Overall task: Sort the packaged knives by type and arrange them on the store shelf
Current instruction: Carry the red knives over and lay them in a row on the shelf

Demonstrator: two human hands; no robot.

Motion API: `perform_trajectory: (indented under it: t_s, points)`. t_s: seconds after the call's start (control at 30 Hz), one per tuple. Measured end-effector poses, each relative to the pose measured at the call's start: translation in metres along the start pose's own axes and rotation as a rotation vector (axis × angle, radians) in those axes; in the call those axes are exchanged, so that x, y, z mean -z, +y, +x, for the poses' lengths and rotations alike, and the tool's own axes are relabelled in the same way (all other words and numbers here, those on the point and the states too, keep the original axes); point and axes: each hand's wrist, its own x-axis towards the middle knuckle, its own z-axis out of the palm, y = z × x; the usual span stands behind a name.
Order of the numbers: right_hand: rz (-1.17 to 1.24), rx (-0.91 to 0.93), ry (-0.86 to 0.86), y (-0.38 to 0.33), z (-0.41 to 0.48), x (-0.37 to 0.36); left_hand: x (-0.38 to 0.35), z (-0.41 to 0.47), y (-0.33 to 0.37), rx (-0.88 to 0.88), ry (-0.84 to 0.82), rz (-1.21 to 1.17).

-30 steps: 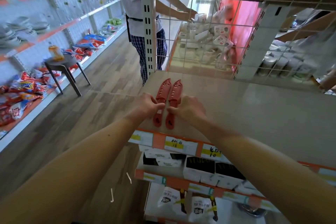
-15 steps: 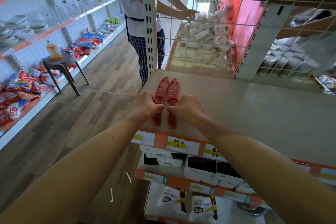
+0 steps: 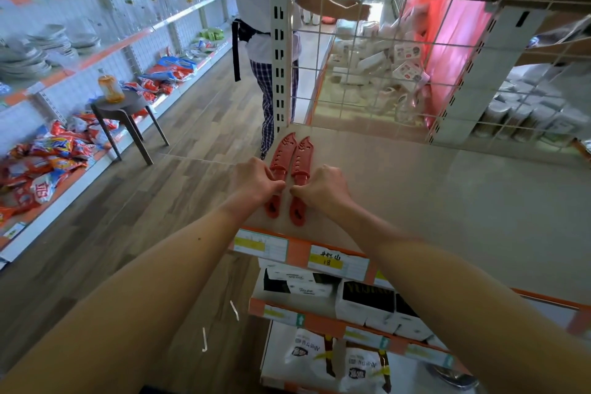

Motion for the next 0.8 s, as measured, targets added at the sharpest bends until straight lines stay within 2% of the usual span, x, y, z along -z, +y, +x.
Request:
perform_trajectory:
  t_s: [0.8]
  points:
    - [-0.018,0.062,-0.039,-0.0028,-0.0095,-0.0009,-0.0025,-0.0036,0.0053,-0.024,-0.034,0.075]
